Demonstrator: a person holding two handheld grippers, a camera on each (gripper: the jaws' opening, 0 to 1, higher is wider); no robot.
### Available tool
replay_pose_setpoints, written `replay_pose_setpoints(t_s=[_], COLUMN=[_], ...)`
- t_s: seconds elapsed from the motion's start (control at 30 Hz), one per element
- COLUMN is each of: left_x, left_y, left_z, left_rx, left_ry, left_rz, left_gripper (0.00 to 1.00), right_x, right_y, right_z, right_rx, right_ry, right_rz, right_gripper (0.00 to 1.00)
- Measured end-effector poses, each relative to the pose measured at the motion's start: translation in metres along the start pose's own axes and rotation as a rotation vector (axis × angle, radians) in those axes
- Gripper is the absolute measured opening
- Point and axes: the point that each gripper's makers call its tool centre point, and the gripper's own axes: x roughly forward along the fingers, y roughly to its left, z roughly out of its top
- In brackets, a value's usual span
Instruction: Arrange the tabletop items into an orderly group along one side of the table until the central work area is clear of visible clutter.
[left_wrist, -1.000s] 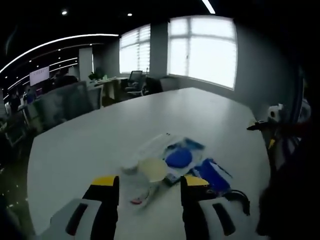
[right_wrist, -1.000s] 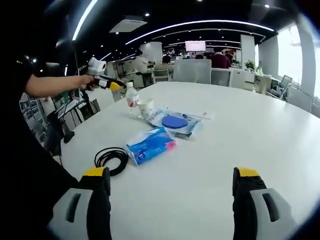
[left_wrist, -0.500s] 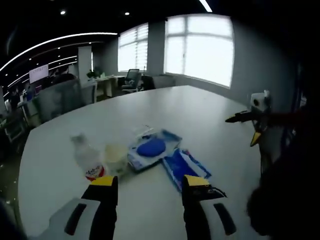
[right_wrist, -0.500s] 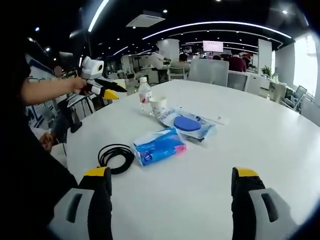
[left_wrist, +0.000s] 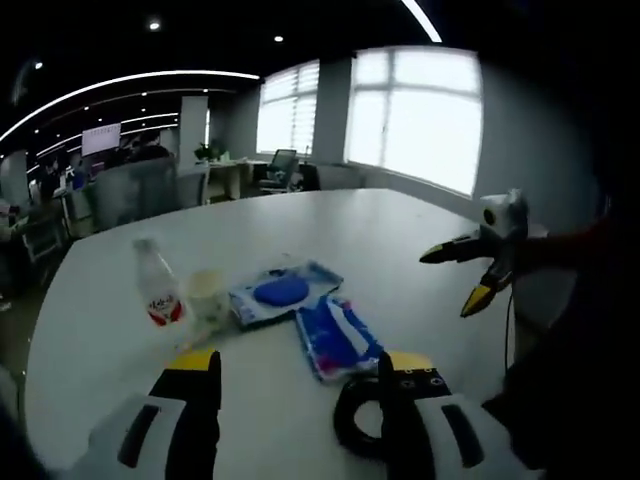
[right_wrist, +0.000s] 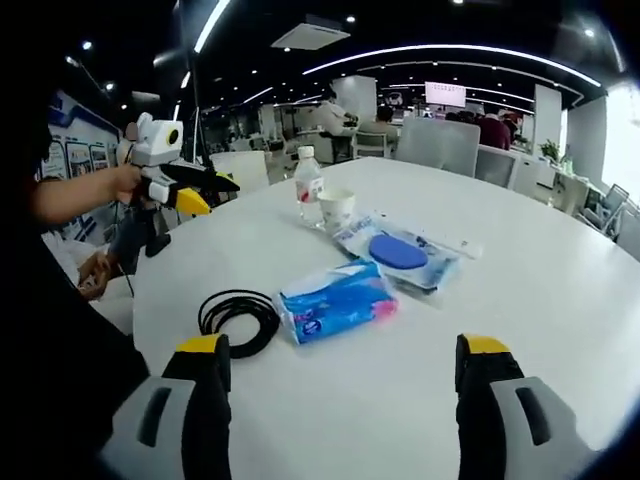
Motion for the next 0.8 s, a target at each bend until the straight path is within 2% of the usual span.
replay_pose_setpoints(t_s=[0.1,0.2,0.27,0.47,0.53,0.67,0.8], left_x=[-0.005,-0.009,-0.012,-0.021,-0.023,-0.03,-0.036], left_y=[-0.011,-0.02,-0.024,-0.033,-0.032,-0.031,-0.031], left_z=[0.0,0.001,0.0,-0.004,-0.008,-0.014,-0.019], left_rx=[0.011,0.005,-0.002,-0.003,0.004,-0.002,-0.01], left_ry=[-0.004,-0.017,-0.028,-0.038,-0.028,-0.02,-0.024], left_rz=[-0.005,-0.012,-0.021,-0.03,-0.029,-0.022,-0.018], left_gripper=[0.66,0.7,0.71,0.77,0.78,0.79,0.79], right_x=[0.011,0.023,0.031,0.054,0.06,0.074,0.085], right_y=[0.011,0.02,0.028,0.045,0.047,0.049,0.046], right_z=[0.001,0.0,0.004,0.003,0.001,-0.002,-0.005], right_rx=[0.001,-0.038,-0.068,-0.108,-0.111,-0.151,-0.136], right_ry=[-0.002,0.012,-0.006,0.013,0.022,0.032,0.053], right_rz=[0.025,0.04,0.052,0.098,0.11,0.108,0.104], right_gripper=[0.84,0.78,0.73,0.64,0.62,0.5,0.48])
